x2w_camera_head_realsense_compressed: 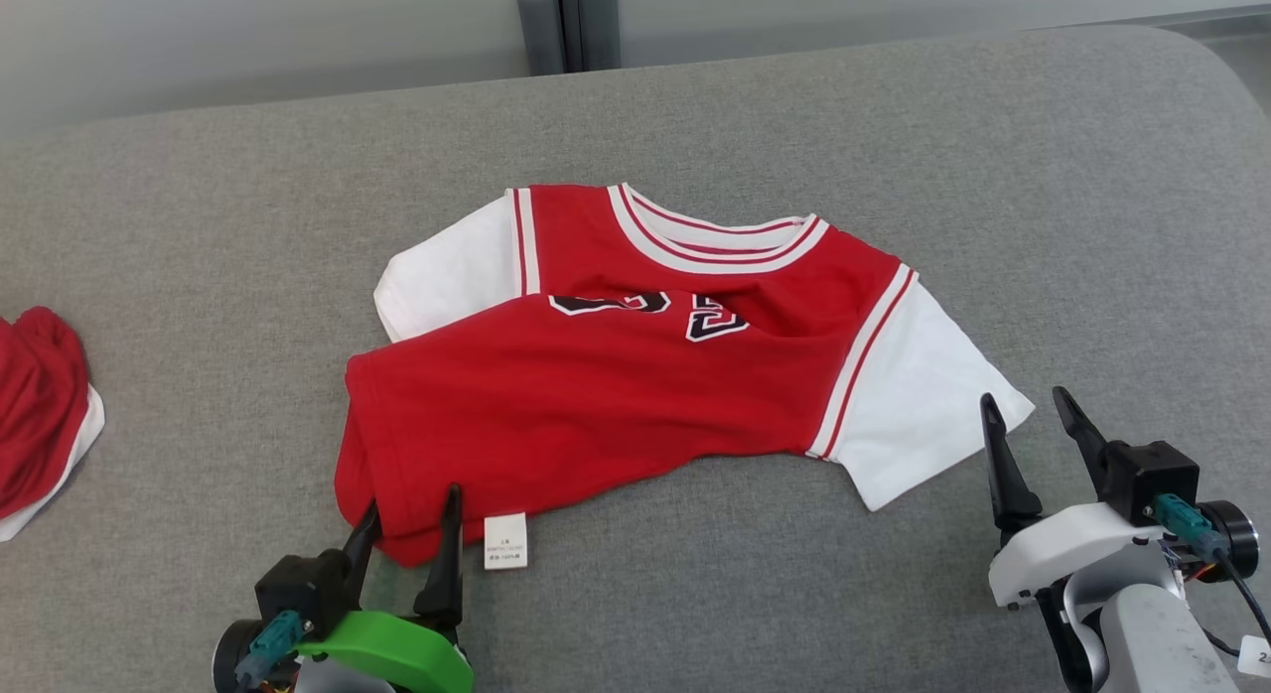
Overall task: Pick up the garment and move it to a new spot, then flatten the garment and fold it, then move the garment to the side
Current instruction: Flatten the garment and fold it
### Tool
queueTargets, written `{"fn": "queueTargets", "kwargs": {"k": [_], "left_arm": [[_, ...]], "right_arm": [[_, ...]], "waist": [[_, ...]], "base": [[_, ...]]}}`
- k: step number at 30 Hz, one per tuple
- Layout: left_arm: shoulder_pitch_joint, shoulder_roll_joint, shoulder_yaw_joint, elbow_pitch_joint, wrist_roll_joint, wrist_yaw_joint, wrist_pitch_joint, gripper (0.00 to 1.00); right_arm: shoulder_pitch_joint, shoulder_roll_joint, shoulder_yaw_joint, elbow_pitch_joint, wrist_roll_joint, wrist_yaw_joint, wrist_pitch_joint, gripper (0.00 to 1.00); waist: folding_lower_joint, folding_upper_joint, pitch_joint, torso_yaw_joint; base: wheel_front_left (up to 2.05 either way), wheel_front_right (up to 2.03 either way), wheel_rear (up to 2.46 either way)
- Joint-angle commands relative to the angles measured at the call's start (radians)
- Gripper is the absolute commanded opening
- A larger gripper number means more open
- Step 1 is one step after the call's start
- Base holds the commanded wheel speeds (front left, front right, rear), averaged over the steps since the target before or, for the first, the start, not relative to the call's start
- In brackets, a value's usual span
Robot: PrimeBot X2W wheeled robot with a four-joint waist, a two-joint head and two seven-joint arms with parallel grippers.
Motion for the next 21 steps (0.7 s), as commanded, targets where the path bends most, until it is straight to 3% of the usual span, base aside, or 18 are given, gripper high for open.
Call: {"fn": "queueTargets", "kwargs": {"k": [1, 2, 3, 11, 19, 20, 21], "left_arm": [[-0.017, 0.012, -0.002, -0.002, -0.006, -0.003, 0.0, 0.81], [-0.021, 0.014, -0.004, -0.002, -0.01, -0.003, 0.0, 0.24], [-0.024, 0.015, -0.006, -0.004, -0.012, -0.003, 0.0, 0.0], [-0.056, 0.034, -0.028, -0.021, -0.036, -0.003, 0.0, 0.0], [-0.079, 0.048, -0.052, -0.031, -0.049, -0.003, 0.0, 0.0], [-0.081, 0.049, -0.053, -0.032, -0.048, -0.003, 0.0, 0.0], [-0.081, 0.051, -0.055, -0.032, -0.05, -0.003, 0.0, 0.0]], "right_arm": [[-0.016, -0.004, -0.003, 0.008, -0.01, -0.001, 0.0, 1.0], [-0.02, -0.004, -0.005, 0.013, -0.012, -0.001, 0.0, 1.0], [-0.024, -0.004, -0.008, 0.019, -0.012, -0.001, 0.0, 1.0], [-0.092, -0.004, -0.065, 0.106, -0.041, -0.001, 0.0, 1.0], [-0.179, -0.003, -0.088, 0.302, -0.028, -0.001, 0.0, 1.0], [-0.185, -0.002, -0.081, 0.323, -0.025, -0.001, 0.001, 0.93], [-0.188, -0.001, -0.073, 0.34, -0.021, -0.001, 0.002, 0.34]], "waist": [[0.0, -0.0001, 0.008, 0.004], [0.0, -0.0001, 0.013, 0.005], [0.0, -0.0001, 0.017, 0.006], [0.0, -0.0001, 0.062, 0.02], [0.0, -0.0001, 0.089, 0.038], [0.0, -0.0001, 0.09, 0.039], [0.0, -0.0001, 0.089, 0.04]], "base": [[0.0, 0.0, 0.0], [0.0, 0.0, 0.0], [0.0, 0.0, 0.0], [0.0, 0.0, 0.0], [0.0, 0.0, 0.0], [0.0, 0.0, 0.0], [0.0, 0.0, 0.0]]}}
